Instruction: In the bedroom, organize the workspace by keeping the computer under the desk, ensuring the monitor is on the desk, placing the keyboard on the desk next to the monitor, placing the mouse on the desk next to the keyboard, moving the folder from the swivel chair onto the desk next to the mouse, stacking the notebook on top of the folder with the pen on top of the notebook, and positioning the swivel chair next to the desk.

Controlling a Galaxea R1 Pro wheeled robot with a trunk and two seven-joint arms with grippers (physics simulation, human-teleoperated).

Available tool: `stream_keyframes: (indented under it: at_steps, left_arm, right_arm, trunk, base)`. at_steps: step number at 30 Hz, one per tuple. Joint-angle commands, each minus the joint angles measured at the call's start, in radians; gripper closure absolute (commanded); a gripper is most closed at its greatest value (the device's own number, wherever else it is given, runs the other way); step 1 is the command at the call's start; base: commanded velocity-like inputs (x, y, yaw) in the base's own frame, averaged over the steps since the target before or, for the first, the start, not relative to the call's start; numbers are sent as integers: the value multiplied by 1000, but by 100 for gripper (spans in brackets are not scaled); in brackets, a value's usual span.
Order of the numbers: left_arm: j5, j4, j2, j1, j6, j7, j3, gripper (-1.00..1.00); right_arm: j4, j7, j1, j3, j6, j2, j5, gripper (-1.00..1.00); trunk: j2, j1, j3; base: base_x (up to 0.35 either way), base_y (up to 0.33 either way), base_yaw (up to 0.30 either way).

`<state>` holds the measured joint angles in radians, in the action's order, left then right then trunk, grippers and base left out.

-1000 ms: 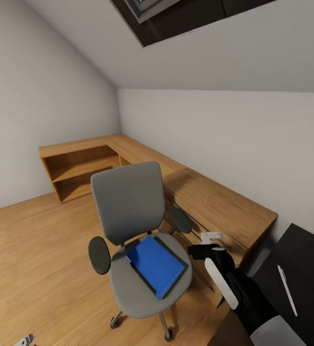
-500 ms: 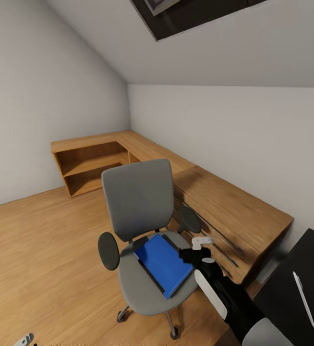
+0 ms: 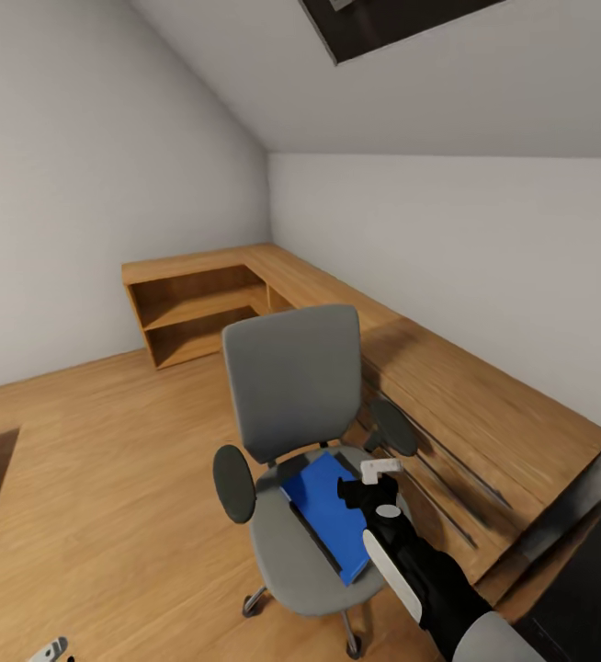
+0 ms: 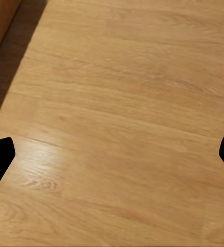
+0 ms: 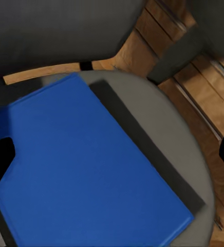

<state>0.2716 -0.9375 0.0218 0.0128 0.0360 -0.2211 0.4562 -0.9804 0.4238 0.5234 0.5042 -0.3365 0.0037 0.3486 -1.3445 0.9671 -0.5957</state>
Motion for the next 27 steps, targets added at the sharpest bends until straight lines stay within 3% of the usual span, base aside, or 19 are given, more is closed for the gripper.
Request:
stream_keyframes:
  at_steps: [1, 14, 27]
  left_arm:
    - [8, -1, 0, 1, 4, -3, -1, -100]
    - [6, -11, 1, 0, 5, -3, -24, -100]
    - [8, -44, 2, 1, 30, -2, -34, -100]
  right_arm:
    - [-1, 8, 1, 3, -3, -1, 7, -100]
    - [1, 8, 1, -3, 39, -5, 6, -100]
    - [-3, 8, 1, -5, 42, -4, 6, -100]
  trunk:
    - [-1, 0, -2]
    - [-1, 0, -2]
    - [-92, 50, -43]
  base:
    - [236, 224, 54]
    - [107, 97, 7]
    - [1, 1, 0]
